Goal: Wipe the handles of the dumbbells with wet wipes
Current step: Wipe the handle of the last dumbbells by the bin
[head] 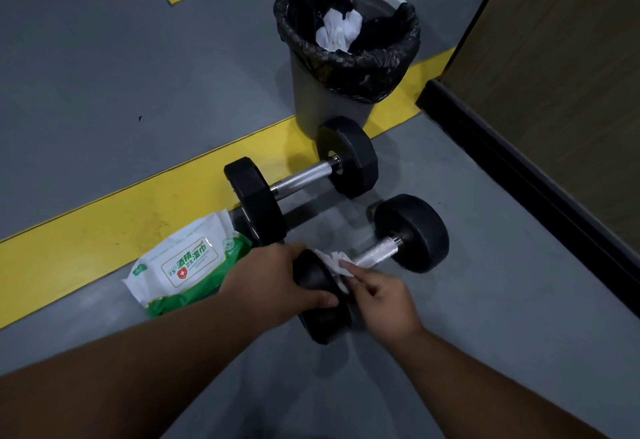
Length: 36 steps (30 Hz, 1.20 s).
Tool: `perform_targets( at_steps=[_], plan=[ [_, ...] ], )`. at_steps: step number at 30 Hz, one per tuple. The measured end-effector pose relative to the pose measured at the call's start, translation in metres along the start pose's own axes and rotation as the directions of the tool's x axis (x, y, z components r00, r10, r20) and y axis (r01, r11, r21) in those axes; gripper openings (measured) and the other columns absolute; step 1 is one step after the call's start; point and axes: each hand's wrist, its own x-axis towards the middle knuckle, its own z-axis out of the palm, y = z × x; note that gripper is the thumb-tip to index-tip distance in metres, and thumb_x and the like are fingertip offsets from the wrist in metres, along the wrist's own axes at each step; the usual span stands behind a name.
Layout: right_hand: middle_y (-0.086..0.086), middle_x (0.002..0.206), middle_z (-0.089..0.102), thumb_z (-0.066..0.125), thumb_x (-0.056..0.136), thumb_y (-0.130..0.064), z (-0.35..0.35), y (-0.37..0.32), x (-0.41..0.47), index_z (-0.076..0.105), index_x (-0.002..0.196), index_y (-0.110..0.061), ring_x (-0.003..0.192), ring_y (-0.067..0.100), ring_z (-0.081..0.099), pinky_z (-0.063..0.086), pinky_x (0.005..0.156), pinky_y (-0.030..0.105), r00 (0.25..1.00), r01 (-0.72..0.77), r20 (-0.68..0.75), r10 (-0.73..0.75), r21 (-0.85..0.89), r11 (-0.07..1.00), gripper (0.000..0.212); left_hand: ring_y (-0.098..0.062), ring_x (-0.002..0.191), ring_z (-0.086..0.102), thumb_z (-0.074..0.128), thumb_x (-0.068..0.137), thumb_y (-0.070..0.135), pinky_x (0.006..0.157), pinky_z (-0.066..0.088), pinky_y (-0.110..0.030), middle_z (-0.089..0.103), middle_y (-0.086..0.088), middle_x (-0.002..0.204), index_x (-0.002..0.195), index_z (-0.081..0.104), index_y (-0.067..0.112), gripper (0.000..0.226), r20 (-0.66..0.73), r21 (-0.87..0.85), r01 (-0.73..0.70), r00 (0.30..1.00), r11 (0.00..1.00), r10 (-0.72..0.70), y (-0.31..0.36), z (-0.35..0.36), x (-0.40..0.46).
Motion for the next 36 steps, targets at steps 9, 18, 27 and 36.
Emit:
perform_targets(
  at_steps=[9,18,27,36],
  plan=[
    [-0.026,0.105,0.072,0.062,0.099,-0.009,0.01,0.001,-0.007,0.075,0.102,-0.044,0.113,0.003,0.066,0.044,0.105,0.019,0.994,-0.054,-0.09,0.067,0.143,0.988,0.037,-0.005,0.08,0.066,0.064,0.038,0.092,0.07,0.058,-0.033,0.069,0.016,0.085,0.102,0.067,0.04,0.083,0.04,0.127,-0.007,0.999,0.992,0.002,0.001,0.013,0.004],
    [-0.017,0.099,0.07,0.064,0.099,-0.025,-0.015,0.001,0.011,0.076,0.114,-0.037,0.09,-0.006,0.063,0.045,0.091,0.016,0.918,-0.086,-0.362,0.16,0.211,0.974,0.023,-0.008,0.086,0.064,0.068,0.041,0.091,0.072,0.058,-0.033,0.066,0.017,0.092,0.104,0.061,0.039,0.082,0.05,0.167,-0.01,0.999,0.986,0.002,0.006,0.012,-0.001],
    [-0.024,0.115,0.07,0.063,0.1,-0.026,-0.026,0.01,0.008,0.073,0.107,-0.049,0.114,-0.005,0.063,0.043,0.108,0.024,0.977,-0.045,-0.206,0.049,0.025,0.999,0.026,-0.01,0.086,0.064,0.072,0.039,0.088,0.07,0.056,-0.031,0.064,0.016,0.093,0.102,0.057,0.037,0.082,0.078,0.128,0.013,0.997,0.992,-0.023,0.006,0.017,-0.002],
    [-0.022,0.114,0.072,0.064,0.097,-0.01,-0.003,0.005,-0.016,0.077,0.105,-0.041,0.116,-0.002,0.063,0.046,0.106,0.019,0.999,-0.044,-0.01,0.046,0.126,0.991,0.035,-0.012,0.104,0.062,0.074,0.031,0.087,0.087,0.054,-0.034,0.062,0.016,0.117,0.12,0.045,0.038,0.106,0.163,0.038,0.032,0.986,0.999,-0.038,0.009,0.033,-0.005]
  ],
)
